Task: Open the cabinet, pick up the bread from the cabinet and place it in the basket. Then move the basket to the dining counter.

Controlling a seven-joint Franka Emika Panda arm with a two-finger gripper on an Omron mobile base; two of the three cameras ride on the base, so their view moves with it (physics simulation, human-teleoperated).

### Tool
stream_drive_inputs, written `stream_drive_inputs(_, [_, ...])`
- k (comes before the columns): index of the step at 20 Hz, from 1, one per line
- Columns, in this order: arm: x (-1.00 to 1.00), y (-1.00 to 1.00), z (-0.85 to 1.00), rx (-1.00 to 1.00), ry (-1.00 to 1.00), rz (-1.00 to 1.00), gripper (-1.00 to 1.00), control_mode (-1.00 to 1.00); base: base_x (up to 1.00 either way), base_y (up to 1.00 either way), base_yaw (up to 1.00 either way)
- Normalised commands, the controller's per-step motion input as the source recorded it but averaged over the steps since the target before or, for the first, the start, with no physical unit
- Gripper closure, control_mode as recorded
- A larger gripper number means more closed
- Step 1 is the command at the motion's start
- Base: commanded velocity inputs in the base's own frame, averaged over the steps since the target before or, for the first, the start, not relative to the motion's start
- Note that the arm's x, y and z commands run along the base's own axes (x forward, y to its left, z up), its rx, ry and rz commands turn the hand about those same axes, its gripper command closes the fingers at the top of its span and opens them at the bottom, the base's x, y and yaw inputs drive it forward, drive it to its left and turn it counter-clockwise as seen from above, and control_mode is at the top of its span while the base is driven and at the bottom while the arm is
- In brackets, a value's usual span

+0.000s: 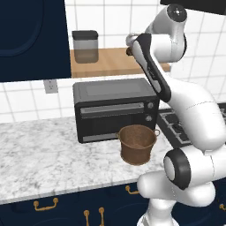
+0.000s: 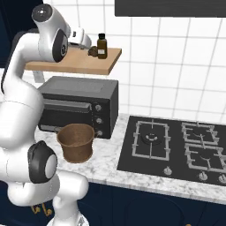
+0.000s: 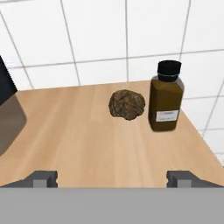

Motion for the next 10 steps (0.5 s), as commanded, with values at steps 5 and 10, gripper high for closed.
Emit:
stream_drive_inputs(5, [0.38, 0.1, -0.28, 0.0, -0.04, -0.19, -1.0, -1.0, 0.0, 0.0, 0.0])
stream_drive_inputs(10, [0.75, 0.12, 0.0, 0.0, 0.0, -0.24, -1.0, -1.0, 0.0, 0.0, 0.0])
